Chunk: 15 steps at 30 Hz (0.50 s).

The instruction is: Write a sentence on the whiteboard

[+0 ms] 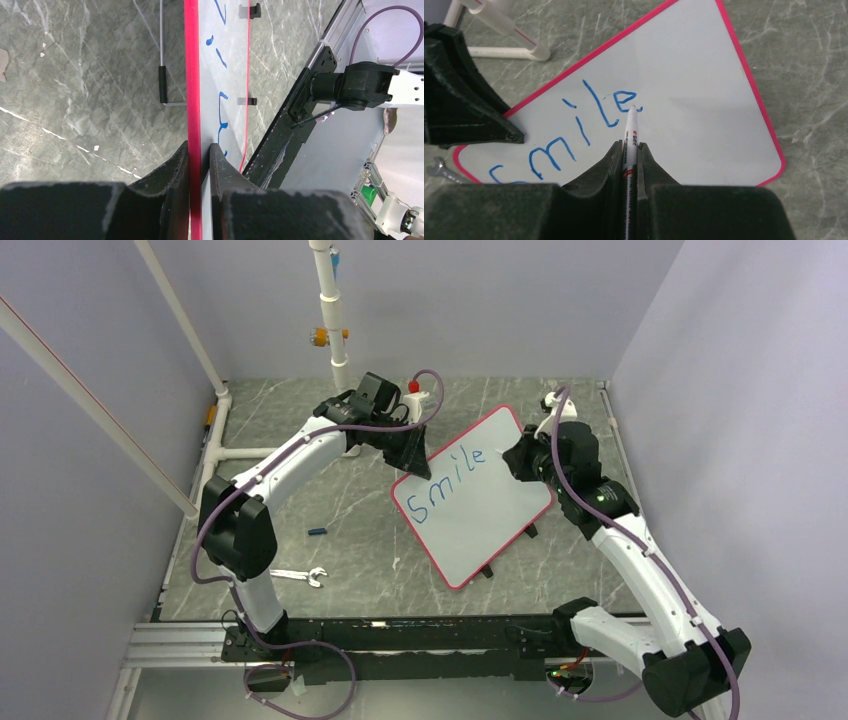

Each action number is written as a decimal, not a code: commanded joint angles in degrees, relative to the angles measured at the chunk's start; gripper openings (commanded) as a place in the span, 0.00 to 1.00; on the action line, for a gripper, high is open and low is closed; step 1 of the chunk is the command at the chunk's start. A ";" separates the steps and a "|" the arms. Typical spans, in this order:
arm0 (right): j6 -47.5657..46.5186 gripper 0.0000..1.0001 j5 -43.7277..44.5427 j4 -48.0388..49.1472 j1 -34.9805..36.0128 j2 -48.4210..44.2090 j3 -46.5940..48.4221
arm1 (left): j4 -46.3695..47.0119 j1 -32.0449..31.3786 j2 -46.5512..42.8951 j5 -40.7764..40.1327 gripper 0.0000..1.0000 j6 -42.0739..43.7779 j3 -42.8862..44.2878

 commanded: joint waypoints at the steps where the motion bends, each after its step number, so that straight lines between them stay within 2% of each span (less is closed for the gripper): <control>1: 0.97 0.00 -3.66 -1.56 -0.12 -2.50 0.42 | 2.90 -0.29 -2.40 -2.93 0.00 3.01 1.27; 9: 0.07 0.00 -9.58 -3.43 -0.06 -2.59 0.40 | 2.91 -1.70 -1.60 -5.00 0.00 1.95 1.03; 15: 0.18 0.00 -11.85 -4.34 0.29 -3.42 -0.32 | -1.38 -2.95 -0.84 -7.12 0.00 2.71 4.58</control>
